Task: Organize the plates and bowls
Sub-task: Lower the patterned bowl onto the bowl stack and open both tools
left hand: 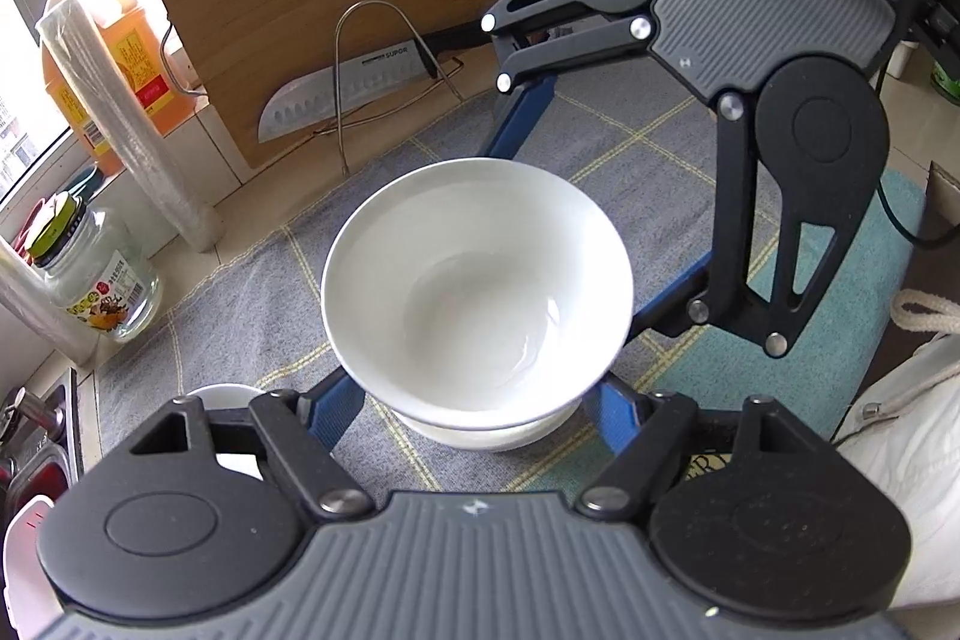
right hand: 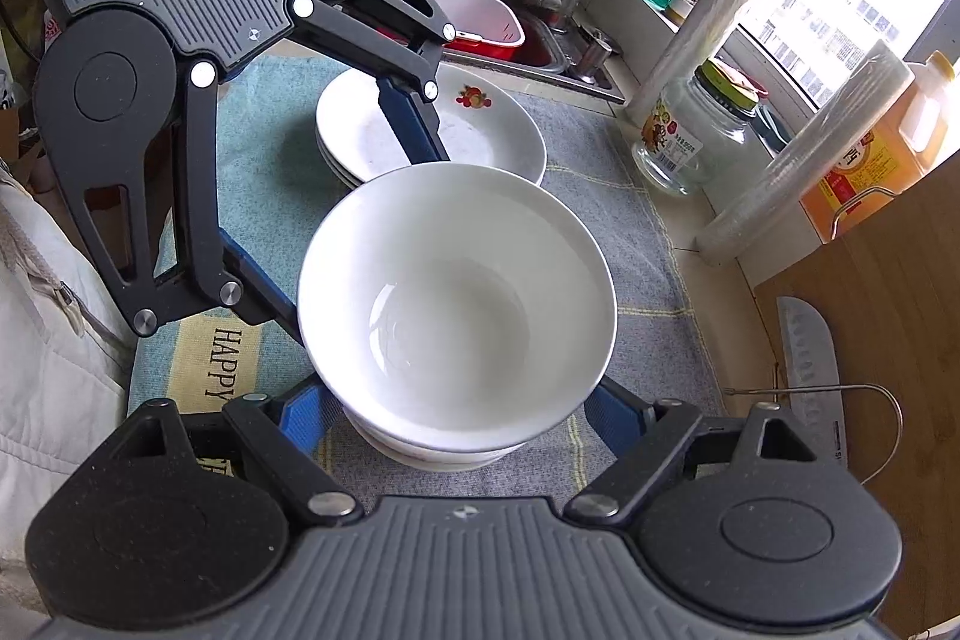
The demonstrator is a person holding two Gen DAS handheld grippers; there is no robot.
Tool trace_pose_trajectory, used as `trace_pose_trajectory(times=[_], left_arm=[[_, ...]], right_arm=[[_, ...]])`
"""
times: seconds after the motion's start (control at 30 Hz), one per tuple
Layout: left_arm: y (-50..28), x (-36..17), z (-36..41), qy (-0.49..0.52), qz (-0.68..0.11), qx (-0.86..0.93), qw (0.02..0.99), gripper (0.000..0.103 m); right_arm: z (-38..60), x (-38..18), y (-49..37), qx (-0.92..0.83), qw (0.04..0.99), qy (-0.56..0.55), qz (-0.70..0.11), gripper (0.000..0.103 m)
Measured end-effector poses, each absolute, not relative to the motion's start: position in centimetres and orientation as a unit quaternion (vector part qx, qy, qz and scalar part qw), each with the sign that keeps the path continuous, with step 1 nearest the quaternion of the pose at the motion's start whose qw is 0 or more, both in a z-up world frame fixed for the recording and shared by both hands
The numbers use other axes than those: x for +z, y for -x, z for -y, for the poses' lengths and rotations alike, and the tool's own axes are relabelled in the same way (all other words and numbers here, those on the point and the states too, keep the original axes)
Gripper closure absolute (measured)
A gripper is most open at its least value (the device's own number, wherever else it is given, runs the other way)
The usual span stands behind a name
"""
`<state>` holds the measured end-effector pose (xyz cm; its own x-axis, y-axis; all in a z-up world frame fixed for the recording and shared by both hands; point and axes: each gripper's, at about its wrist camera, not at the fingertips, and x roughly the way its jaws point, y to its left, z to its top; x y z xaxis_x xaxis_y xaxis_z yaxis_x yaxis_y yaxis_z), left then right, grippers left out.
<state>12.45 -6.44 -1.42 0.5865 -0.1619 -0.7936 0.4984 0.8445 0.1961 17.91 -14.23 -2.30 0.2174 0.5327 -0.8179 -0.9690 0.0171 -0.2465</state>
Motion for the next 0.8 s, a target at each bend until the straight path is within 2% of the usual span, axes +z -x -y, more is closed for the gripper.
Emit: trace_pose_trajectory(times=[0.8], left_arm=[[-13.9, -2.6, 5.9, -0.170, -0.443, -0.213, 0.854, 0.024]], right_arm=[[13.8, -3.6, -19.0, 0.572, 0.650, 0.395, -0.309, 0.012]])
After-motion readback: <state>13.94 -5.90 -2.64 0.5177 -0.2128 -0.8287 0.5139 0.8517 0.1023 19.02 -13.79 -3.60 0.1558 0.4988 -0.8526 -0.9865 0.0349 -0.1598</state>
